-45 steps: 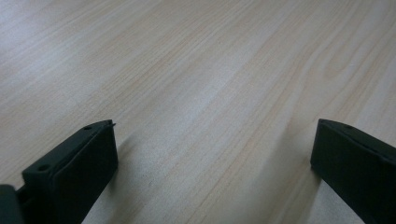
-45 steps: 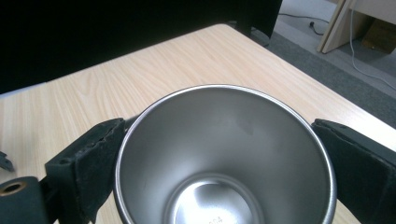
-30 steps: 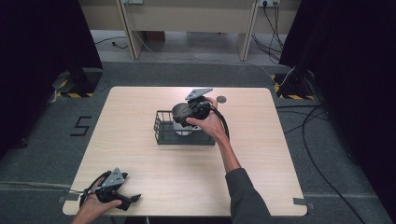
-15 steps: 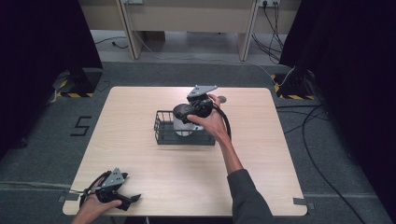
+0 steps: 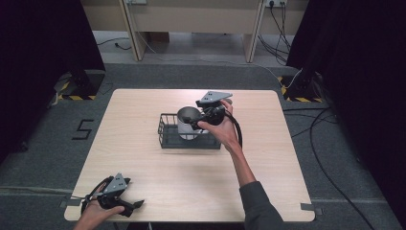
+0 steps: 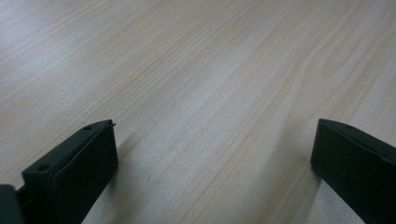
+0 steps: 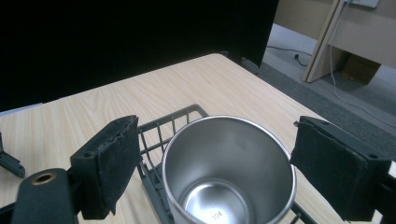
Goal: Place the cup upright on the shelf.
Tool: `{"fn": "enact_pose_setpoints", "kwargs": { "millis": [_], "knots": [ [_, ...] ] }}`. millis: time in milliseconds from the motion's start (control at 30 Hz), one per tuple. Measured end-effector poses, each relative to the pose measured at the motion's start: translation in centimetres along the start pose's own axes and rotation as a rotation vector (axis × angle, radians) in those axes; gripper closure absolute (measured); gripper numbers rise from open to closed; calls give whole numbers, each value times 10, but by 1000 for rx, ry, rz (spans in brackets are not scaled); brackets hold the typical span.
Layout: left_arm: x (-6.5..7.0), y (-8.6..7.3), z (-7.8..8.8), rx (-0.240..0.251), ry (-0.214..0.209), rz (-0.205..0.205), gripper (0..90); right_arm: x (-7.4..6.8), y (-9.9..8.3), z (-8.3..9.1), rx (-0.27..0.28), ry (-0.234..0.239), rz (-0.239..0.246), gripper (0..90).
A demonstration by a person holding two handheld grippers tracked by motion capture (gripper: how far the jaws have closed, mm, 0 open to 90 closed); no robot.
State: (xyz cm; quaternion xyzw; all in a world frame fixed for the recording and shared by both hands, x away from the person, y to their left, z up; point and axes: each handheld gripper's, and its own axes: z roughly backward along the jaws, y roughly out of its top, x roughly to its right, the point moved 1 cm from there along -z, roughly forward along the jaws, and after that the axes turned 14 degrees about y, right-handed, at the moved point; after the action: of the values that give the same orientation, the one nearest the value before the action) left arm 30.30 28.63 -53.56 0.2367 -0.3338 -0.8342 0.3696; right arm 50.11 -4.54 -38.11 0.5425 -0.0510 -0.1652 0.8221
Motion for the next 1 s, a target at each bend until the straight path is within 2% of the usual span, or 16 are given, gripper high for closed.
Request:
{"fn": "enact_pose_setpoints", "kwargs": {
  "millis": [433,600,1000],
  "knots": [
    [0,0,0,0,0,1,0,-15,-12,28,64,-2,-1,154],
    [0,0,0,0,0,1,0,-26,-16,37,69,0,7,155],
    [0,0,0,0,-1,0,0,-38,-23,46,74,-6,5,161]
  ]
}}
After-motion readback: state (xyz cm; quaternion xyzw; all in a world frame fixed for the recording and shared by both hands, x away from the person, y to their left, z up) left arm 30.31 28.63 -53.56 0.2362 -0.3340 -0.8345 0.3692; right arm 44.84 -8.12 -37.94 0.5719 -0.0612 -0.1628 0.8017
